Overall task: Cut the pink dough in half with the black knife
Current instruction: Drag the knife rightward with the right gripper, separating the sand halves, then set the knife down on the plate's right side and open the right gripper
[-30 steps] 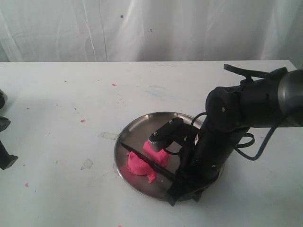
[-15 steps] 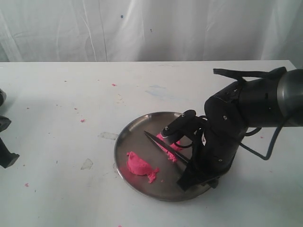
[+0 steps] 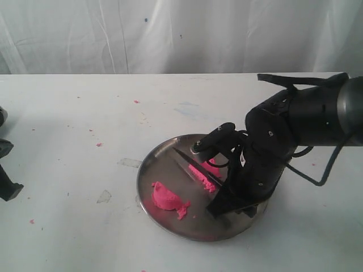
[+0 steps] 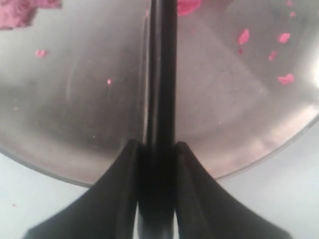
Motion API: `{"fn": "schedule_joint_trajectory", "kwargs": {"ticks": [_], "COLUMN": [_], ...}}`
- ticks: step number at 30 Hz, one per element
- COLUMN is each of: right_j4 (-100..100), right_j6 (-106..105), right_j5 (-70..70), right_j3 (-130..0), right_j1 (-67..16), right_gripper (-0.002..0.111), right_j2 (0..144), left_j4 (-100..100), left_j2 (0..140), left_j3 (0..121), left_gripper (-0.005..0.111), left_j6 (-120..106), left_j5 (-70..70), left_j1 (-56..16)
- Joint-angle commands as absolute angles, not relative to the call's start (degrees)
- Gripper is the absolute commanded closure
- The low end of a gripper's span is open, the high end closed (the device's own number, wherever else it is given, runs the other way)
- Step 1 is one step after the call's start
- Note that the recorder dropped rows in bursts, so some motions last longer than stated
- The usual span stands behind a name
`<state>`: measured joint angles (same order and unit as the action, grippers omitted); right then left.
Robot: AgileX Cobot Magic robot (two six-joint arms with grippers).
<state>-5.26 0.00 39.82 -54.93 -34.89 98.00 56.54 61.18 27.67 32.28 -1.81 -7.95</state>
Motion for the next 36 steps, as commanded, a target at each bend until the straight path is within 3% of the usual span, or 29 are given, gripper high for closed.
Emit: {"fn": "schedule_joint_trajectory", "kwargs": {"ticks": [1,6,12,21,27,36], "right_j4": [-4.80,-10.52,-23.22,-19.37,-5.82,-2.30], "right_j6": [0.00,0.76,17.12,16.22,2.73,0.00], "right_j5": [38.98,35.04,25.98,26.49,31.99,34.40], "right_j3": [-55.53,-55.53,-53.73,-54.23,-57.94,-59.58], "right_j1": [-34.80,-34.66,-29.85,-27.40,-27.40,-27.40], "right_gripper": [0.108,0.108,0.108,0.108,0.108,0.108], "right_j2": [92.73,87.44,88.70,98.60,104.63,106.67], "left_j4": [56.49,56.49,56.49,56.49,56.49,56.59], "left_j2": [60.70,60.70,60.70,60.70,60.70,60.70], "left_j3": [27.45,27.45,27.36,26.50,26.53,26.53], "left_gripper": [0.107,0.107,0.107,0.107,0.107,0.107], "left_j6": [32.78,32.89,37.65,37.55,37.55,37.55], "left_j5": [-1.80,-1.81,-1.59,-1.93,-1.82,-3.54], "left_j1": [-8.10,-8.10,-8.10,-8.10,-8.10,-8.10]}}
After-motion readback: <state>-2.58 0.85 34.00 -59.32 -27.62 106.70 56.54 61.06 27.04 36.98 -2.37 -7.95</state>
